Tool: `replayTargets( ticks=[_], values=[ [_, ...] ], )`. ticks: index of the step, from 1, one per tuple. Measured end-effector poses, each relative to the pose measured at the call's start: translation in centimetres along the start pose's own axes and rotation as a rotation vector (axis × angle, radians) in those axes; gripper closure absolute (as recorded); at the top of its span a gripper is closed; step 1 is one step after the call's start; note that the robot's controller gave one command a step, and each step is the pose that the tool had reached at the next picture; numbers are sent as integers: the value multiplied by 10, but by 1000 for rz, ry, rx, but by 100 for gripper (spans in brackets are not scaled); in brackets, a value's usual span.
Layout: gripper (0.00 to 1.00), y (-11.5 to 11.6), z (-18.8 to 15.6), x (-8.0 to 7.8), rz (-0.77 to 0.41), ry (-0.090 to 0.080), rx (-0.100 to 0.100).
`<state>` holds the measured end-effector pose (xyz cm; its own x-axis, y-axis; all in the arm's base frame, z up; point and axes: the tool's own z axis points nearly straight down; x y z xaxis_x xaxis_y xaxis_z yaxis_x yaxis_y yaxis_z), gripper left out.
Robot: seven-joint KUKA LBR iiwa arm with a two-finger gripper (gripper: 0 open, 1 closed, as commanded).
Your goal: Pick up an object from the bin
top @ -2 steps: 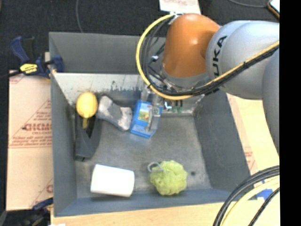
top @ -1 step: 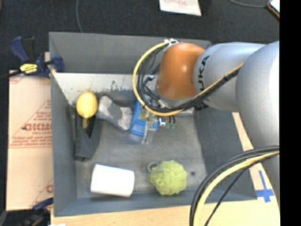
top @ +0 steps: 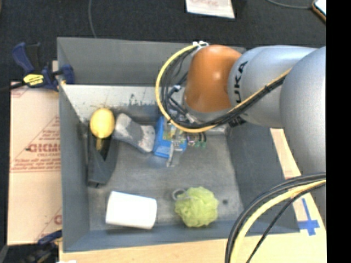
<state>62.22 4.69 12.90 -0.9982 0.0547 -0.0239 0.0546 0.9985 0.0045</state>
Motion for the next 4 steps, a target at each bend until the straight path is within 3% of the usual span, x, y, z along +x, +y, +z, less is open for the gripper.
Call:
replayTargets(
  ticks=[1,2,3,4],
  values=[
    [0,0,-2,-1,-1,-32,-4],
    [0,5,9,0,74,-37,-7],
    [0,20,21,-3,-1,-72,-18],
    [0,6,17,-1,129,-58,-15]
  ],
)
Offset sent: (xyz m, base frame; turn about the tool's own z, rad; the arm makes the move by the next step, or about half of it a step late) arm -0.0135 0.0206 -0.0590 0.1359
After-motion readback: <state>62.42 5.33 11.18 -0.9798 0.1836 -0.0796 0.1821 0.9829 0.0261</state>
